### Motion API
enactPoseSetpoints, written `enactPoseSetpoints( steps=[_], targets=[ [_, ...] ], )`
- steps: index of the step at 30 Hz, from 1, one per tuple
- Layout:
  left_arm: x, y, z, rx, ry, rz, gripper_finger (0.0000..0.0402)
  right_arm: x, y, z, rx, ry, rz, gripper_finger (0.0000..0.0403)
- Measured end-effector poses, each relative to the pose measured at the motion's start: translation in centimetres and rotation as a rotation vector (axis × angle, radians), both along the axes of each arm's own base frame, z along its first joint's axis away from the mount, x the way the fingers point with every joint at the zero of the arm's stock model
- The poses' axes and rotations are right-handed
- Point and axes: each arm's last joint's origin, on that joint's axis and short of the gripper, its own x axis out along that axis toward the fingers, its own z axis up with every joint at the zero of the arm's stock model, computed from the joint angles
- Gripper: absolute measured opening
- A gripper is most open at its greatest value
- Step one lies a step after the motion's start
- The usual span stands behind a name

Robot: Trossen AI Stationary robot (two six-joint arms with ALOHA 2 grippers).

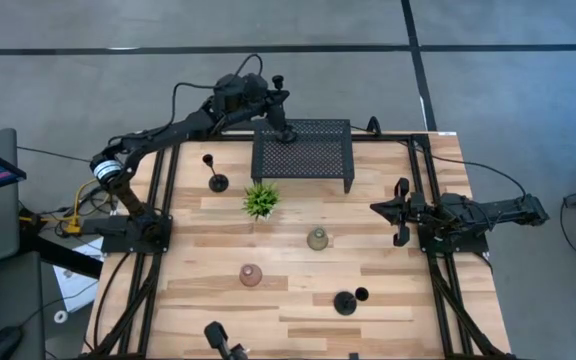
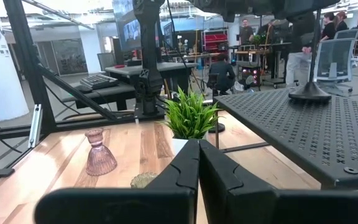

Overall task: Pick & Place candle stick holders
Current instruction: Put the middle black candle holder on the shelf

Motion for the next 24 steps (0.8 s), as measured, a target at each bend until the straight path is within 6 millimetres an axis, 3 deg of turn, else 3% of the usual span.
enactPoseSetpoints(
  steps=[11,24],
  targets=[
    [0.07,-0.1,-0.04,0.011,0.013,-0.001,0.0015,0.0,0.0,0.0,0.0,0.0,0.0,0.0],
    [0.08,-0.07,-0.21,0.005,0.023,0.027,0.0065,0.0,0.0,0.0,0.0,0.0,0.0,0.0]
  ],
)
